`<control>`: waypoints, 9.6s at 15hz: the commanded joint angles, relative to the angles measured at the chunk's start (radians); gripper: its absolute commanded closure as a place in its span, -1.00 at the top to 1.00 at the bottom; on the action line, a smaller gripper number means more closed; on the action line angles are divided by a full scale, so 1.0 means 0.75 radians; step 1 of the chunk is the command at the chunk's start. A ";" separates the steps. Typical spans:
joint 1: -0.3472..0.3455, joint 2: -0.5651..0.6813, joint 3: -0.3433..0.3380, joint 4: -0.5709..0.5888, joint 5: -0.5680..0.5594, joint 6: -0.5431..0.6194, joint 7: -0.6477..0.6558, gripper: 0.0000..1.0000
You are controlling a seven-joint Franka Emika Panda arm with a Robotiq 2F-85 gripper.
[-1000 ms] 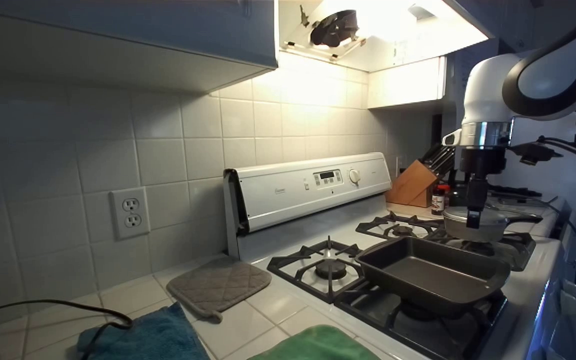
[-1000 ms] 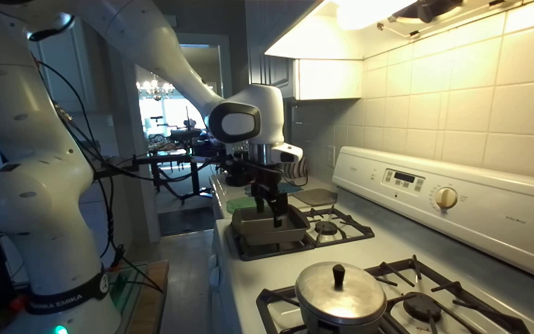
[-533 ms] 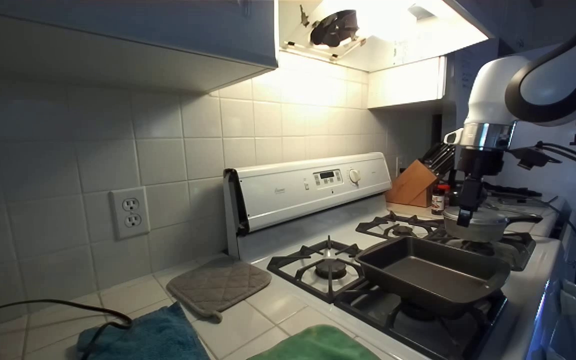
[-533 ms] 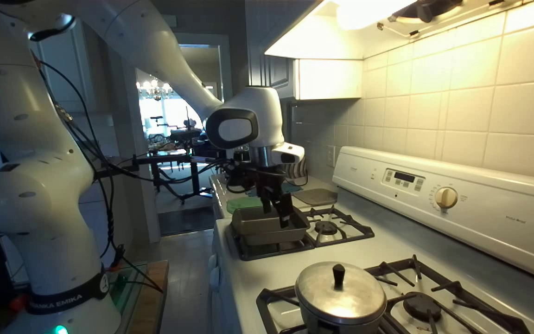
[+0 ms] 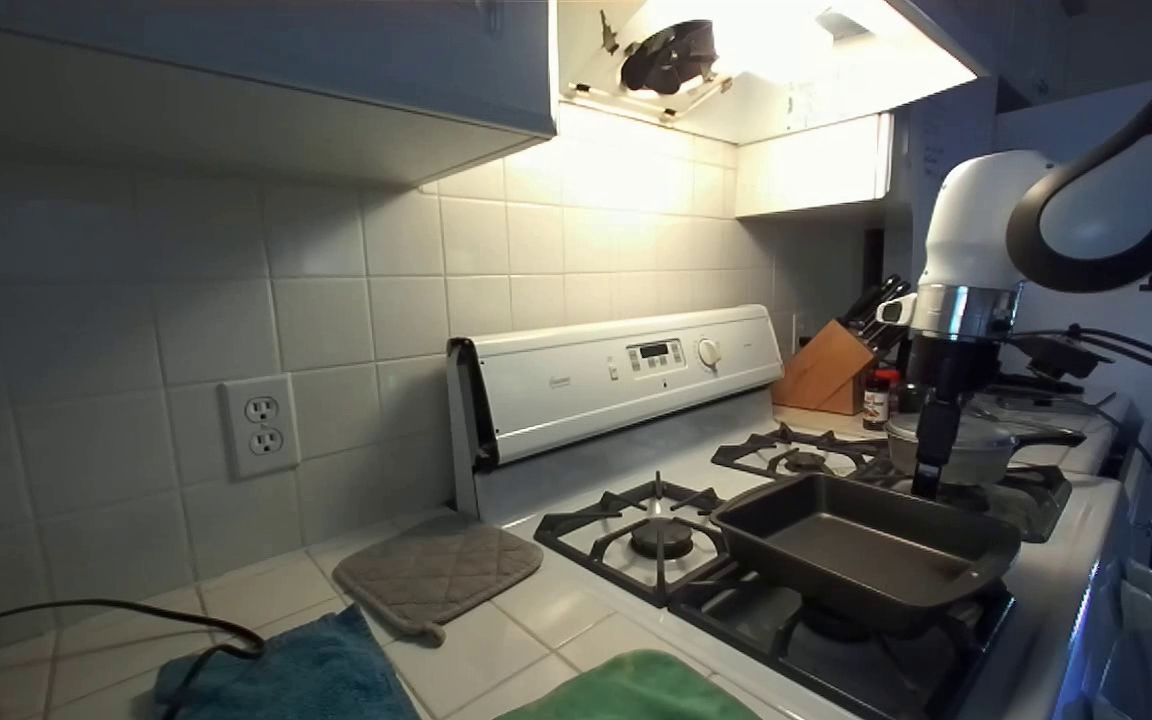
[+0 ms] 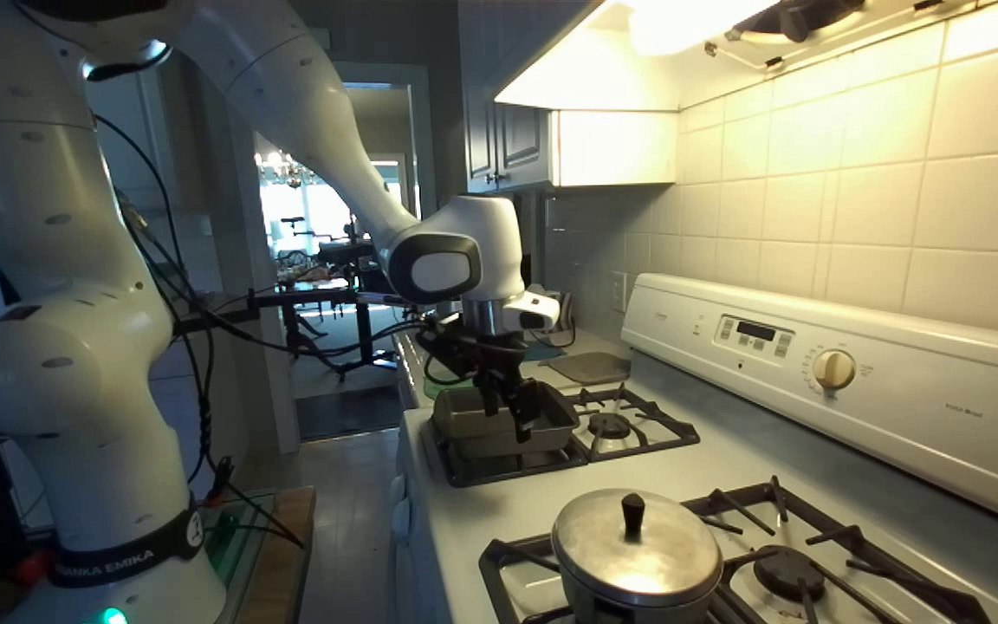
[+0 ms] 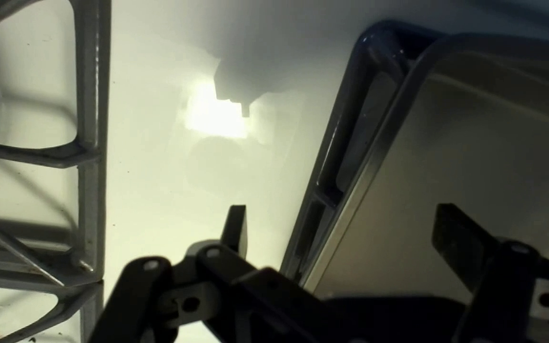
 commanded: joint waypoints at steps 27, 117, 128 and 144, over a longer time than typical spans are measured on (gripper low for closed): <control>-0.110 0.274 0.028 0.132 0.012 0.311 0.091 -0.96; -0.774 0.919 0.042 1.067 0.110 0.223 -0.206 -0.96; -0.748 0.956 0.022 1.088 0.091 0.221 -0.183 -0.25; -0.660 0.468 0.025 0.730 0.194 -0.076 -0.073 1.00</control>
